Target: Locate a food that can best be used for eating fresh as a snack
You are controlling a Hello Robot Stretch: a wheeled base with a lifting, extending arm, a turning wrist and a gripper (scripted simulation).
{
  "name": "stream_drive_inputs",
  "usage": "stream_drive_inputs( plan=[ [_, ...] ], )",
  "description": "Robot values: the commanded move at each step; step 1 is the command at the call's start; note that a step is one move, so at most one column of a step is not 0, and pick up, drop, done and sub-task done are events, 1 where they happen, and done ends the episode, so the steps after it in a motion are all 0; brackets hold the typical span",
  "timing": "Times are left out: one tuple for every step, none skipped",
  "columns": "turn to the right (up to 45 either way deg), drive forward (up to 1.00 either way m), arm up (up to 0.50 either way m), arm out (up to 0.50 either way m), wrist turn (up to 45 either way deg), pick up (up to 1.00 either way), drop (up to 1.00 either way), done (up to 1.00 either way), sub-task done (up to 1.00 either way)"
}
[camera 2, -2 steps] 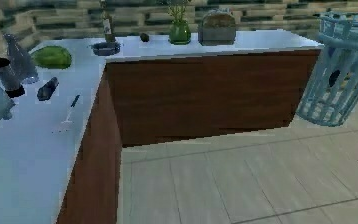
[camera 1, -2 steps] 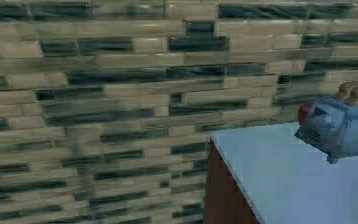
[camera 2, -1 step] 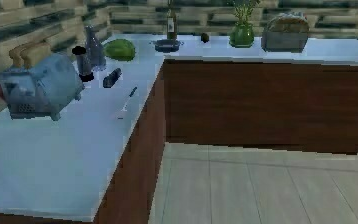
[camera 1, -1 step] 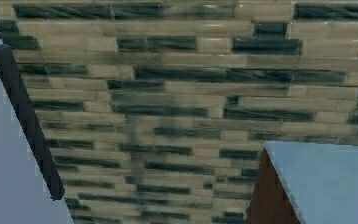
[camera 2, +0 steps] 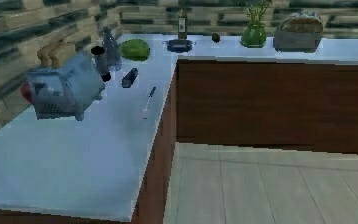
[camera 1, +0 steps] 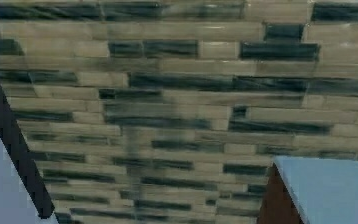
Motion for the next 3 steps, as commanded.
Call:
stream_drive_inputs(
  plan=[
    [45.0,0.0,0.0,0.0,0.0,0.0,0.0,0.0,0.0],
    [9.0,0.0,0.0,0.0,0.0,0.0,0.0,0.0,0.0],
    [0.0,0.95,0.0,0.0,0.0,0.0,0.0,0.0,0.0]
  ],
)
